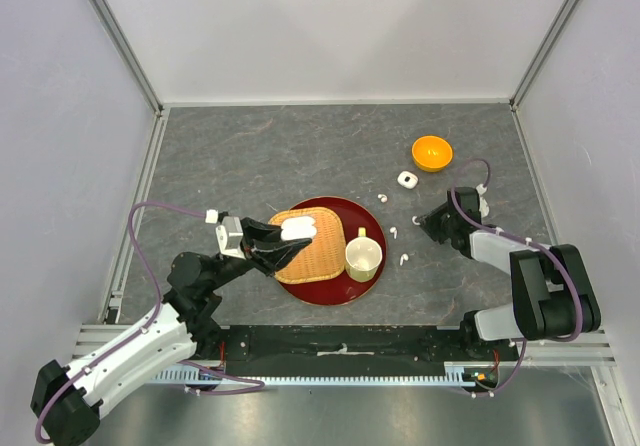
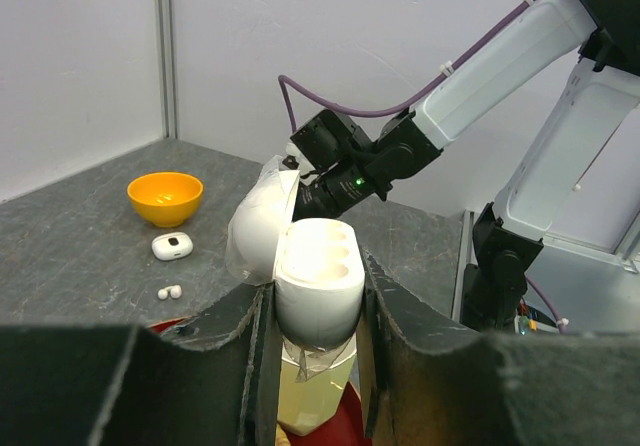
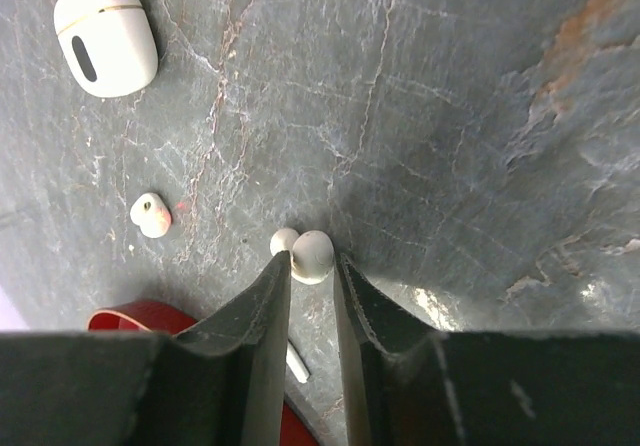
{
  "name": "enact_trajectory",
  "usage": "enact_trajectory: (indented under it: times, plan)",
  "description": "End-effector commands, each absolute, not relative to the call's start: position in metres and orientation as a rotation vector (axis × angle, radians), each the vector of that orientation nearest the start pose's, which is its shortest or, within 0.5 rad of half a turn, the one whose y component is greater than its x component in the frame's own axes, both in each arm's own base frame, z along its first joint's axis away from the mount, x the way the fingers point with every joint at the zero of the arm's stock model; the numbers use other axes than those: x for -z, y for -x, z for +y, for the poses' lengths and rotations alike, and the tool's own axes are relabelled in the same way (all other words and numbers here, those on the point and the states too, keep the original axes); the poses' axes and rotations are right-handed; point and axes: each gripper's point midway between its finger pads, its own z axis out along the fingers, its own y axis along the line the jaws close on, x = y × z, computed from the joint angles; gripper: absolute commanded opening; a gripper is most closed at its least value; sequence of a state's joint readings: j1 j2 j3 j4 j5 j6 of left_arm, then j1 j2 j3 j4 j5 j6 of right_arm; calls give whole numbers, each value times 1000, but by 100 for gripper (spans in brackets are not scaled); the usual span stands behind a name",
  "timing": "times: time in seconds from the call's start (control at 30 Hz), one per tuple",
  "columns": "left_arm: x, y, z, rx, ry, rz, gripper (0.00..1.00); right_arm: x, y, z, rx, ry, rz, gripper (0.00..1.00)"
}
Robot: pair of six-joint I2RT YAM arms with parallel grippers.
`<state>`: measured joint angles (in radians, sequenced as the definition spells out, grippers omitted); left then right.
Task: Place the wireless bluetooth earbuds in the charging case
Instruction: Adjust the earbud at the center of the board.
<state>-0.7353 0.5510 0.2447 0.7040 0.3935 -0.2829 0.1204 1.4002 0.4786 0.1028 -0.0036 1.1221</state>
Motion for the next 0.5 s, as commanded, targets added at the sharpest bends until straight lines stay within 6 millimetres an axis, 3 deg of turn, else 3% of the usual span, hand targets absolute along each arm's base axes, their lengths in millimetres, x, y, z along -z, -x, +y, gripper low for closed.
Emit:
enact_trajectory:
  times: [0.0, 0.23, 0.47]
  plan:
    - [-295, -153, -238, 1087, -619, 1082, 2, -20, -327, 63, -432, -1099, 2209, 32]
    - [-293, -153, -236, 1079, -613, 1085, 2, -24, -334, 73, -486, -1044, 2252, 36]
    - [-294, -153, -236, 1077, -615, 1080, 2, -50, -330, 81, -581, -1045, 2191, 41]
